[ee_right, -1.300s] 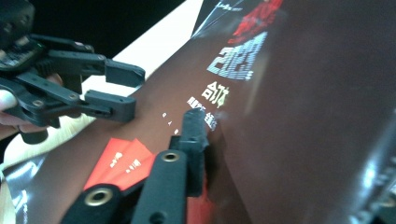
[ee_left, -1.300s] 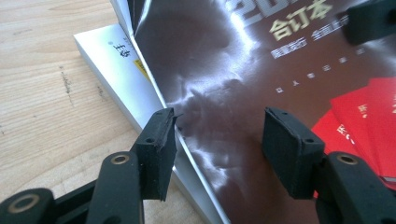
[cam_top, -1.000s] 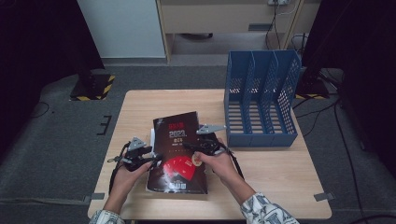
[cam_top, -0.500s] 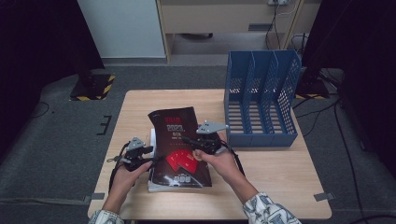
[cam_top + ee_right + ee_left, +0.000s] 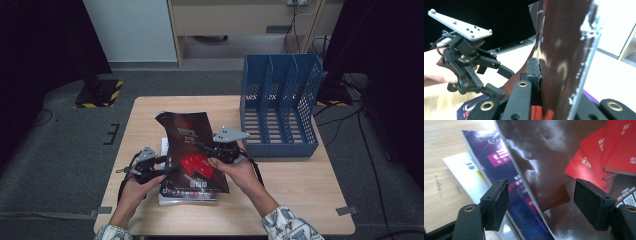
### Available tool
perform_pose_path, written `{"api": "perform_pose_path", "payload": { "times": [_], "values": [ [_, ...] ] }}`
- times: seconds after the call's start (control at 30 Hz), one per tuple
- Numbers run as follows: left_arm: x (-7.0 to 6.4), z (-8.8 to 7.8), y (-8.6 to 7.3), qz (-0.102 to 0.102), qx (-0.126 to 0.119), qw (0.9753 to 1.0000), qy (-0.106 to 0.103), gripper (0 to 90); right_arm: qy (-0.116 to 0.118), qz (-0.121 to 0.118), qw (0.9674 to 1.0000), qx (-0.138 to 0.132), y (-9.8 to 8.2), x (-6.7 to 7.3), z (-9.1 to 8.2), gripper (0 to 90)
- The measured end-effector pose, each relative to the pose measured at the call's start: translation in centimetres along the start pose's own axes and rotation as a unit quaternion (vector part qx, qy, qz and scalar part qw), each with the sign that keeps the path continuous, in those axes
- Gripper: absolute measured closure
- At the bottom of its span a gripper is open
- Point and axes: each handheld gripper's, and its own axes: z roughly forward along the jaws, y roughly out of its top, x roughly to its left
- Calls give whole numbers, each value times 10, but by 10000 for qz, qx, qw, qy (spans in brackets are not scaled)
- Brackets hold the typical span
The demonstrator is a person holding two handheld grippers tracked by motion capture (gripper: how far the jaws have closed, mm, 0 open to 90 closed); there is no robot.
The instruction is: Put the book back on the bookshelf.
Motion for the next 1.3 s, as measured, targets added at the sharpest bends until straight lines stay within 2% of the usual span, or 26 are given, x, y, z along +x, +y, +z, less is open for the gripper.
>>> {"api": "perform_pose_path", "payload": {
  "times": [0.17, 0.27, 0.33, 0.47, 0.53, 0.7, 0.93, 1.1, 1.3],
  "values": [
    [-1, 3, -1, -5, 117, 9998, -172, 323, 36, -22, 10000, -44, 0, 1, 0, 856],
    [-2, 4, -2, -7, 168, 9996, -233, 405, 37, -32, 10000, -67, 0, 0, 0, 858],
    [-2, 5, -2, -14, 218, 9996, -180, 439, 35, -21, 10000, -68, -1, 0, 0, 858],
    [0, 3, -1, -118, 206, 9997, -89, 581, 45, 3, 10000, -50, -3, -1, 0, 860],
    [-1, 2, -2, -237, 156, 9996, -12, 636, 41, 30, 10000, -45, -4, -2, 0, 862],
    [-3, 3, 0, -294, 158, 9994, 125, 779, 92, 103, 9999, -78, -7, -5, -2, 861],
    [-3, -2, 4, -210, 63, 9996, 204, 829, 103, 164, 9997, -147, -6, -9, -6, 846],
    [-2, -9, 7, -178, -145, 9994, 265, 847, 104, 185, 9997, -138, -4, -12, -10, 832],
    [-3, -15, 11, -23, -340, 9987, 385, 856, 88, 206, 9995, -213, 1, -14, -14, 823]
  ]
}}
